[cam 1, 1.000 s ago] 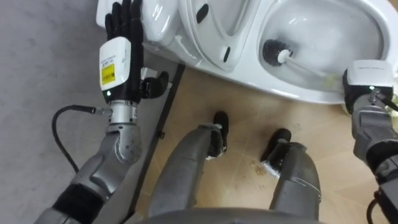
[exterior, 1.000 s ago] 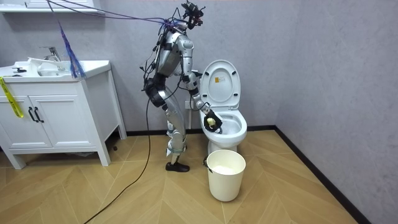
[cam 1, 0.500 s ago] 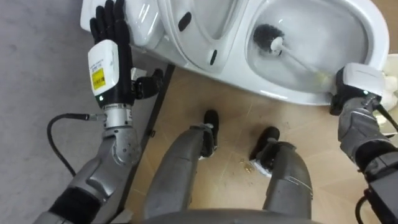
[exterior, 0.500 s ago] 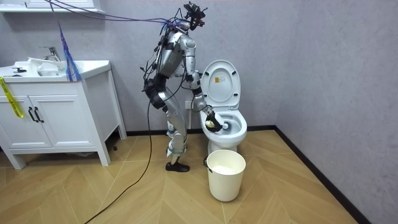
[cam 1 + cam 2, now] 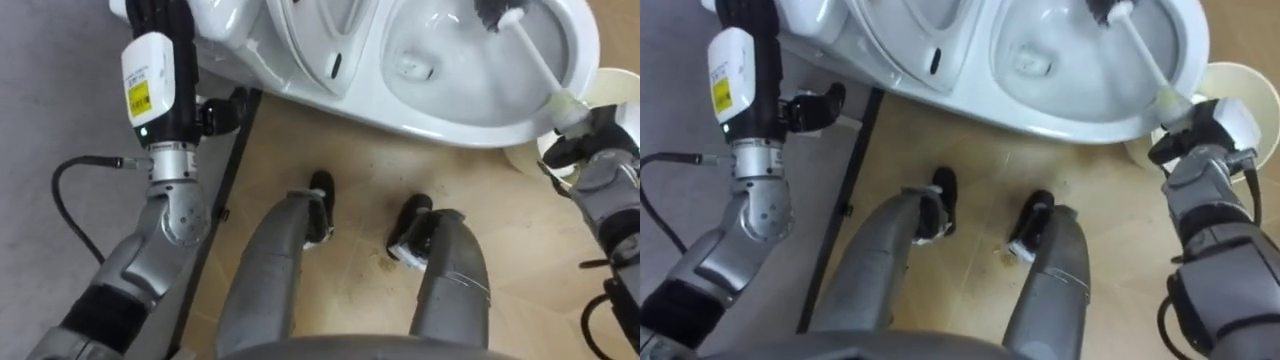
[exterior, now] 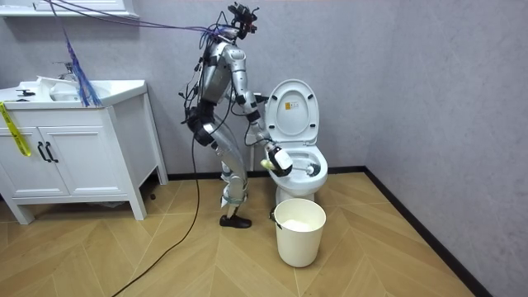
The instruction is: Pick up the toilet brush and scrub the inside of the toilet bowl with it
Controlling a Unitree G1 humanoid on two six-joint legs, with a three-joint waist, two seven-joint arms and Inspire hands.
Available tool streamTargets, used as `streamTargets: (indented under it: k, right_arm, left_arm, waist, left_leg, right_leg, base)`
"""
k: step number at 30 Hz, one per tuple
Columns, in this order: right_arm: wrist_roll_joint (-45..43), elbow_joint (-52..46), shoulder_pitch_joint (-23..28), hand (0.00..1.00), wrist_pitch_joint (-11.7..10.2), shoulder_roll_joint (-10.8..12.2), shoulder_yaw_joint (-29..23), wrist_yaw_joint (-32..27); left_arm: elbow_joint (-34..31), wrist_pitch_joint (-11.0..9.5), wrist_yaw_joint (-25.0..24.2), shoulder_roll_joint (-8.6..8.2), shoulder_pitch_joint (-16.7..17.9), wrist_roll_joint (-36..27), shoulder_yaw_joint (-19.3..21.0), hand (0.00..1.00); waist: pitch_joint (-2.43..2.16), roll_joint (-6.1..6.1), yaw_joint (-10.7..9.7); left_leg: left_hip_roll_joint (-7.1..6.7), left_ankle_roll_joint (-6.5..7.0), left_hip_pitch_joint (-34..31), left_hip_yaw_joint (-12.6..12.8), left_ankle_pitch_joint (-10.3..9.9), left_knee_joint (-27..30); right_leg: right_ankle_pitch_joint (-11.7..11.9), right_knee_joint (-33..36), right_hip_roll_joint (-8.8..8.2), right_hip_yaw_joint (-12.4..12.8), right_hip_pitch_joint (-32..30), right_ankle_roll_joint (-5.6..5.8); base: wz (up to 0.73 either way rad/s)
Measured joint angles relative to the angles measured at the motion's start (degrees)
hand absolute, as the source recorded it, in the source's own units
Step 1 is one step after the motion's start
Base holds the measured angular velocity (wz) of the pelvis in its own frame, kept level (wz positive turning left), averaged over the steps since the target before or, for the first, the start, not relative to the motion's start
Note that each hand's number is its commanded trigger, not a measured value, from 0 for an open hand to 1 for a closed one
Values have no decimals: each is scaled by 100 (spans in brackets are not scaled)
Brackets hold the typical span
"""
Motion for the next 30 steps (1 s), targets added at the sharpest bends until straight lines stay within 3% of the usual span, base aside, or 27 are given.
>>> streamTargets:
  k: [4,6,10,12,14,16,19,21,23,24,26,28,30]
  right_arm:
    - [193,108,359,100,-9,63,-125,243]
    - [205,230,627,100,-4,132,-294,380]
    - [188,238,1227,100,-82,193,-455,517]
    - [163,224,1487,100,-105,246,-456,590]
    - [57,219,1793,100,-91,380,-513,666]
    - [-83,154,2016,100,-104,521,-687,674]
    - [-121,-62,2614,100,-146,719,-905,667]
    - [-280,-280,3014,100,-146,857,-1015,680]
    - [-523,-294,3257,100,-186,930,-1130,679]
    - [-627,-303,3377,100,-196,982,-1157,675]
    - [-745,-384,3441,100,-193,1055,-1191,675]
    - [-762,-541,3559,100,-211,1076,-1249,673]
    - [-769,-560,3597,100,-248,1141,-1416,613]
  left_arm:
    - [331,6,-238,-61,60,90,0,0]
    - [534,-6,-386,-104,204,101,2,0]
    - [804,-76,-590,-101,554,90,120,0]
    - [1055,-88,-645,-127,758,84,227,0]
    - [1196,-87,-737,-160,1026,78,421,0]
    - [1311,-84,-824,-197,1246,74,623,0]
    - [1578,3,-937,-357,1786,33,1043,0]
    - [1671,221,-1050,-470,2424,-84,1327,0]
    - [1974,305,-1085,-629,2678,-193,1543,0]
    - [2159,360,-1095,-701,2772,-341,1666,0]
    - [2247,384,-1099,-774,2894,-650,1814,0]
    - [2328,390,-1099,-807,2919,-976,1817,0]
    - [2382,392,-1097,-942,2933,-1273,1957,0]
  waist:
    - [-55,74,10]
    - [-117,115,24]
    - [-197,124,-8]
    - [-236,57,-41]
    - [-306,-17,-40]
    - [-320,-44,-62]
    - [-360,-121,-163]
    - [-396,-237,-245]
    - [-377,-301,-336]
    - [-389,-333,-350]
    - [-346,-397,-352]
    - [-325,-435,-370]
    - [-317,-452,-391]
  left_leg:
    - [56,-10,469,-35,4,-232]
    - [58,-18,860,-39,9,-473]
    - [31,-31,1529,-41,15,-815]
    - [22,-60,1849,-35,15,-1021]
    - [23,-118,2291,-36,15,-1290]
    - [21,-171,2629,-58,-6,-1448]
    - [33,-256,3235,-170,-42,-1742]
    - [53,-321,3700,-185,-68,-1970]
    - [37,-343,3983,-282,-82,-2076]
    - [32,-366,4129,-312,-97,-2146]
    - [40,-402,4285,-354,-142,-2165]
    - [31,-417,4399,-405,-166,-2170]
    - [16,-426,4641,-440,-200,-2288]
  right_leg:
    - [97,-405,122,-143,585,29]
    - [156,-705,216,-187,993,70]
    - [174,-1064,288,-208,1659,85]
    - [168,-1233,312,-234,1959,96]
    - [151,-1462,373,-255,2378,116]
    - [138,-1669,446,-308,2750,120]
    - [111,-2112,594,-432,3477,162]
    - [114,-2455,675,-533,3986,177]
    - [119,-2689,721,-626,4340,210]
    - [102,-2813,748,-666,4535,240]
    - [88,-2920,787,-708,4745,256]
    - [81,-3028,792,-756,4926,268]
    - [65,-3168,792,-856,5205,303]
  base:
    - [-5]
    - [-6]
    - [-3]
    - [-2]
    - [0]
    - [4]
    - [17]
    - [2]
    - [24]
    - [27]
    - [11]
    - [12]
    - [15]
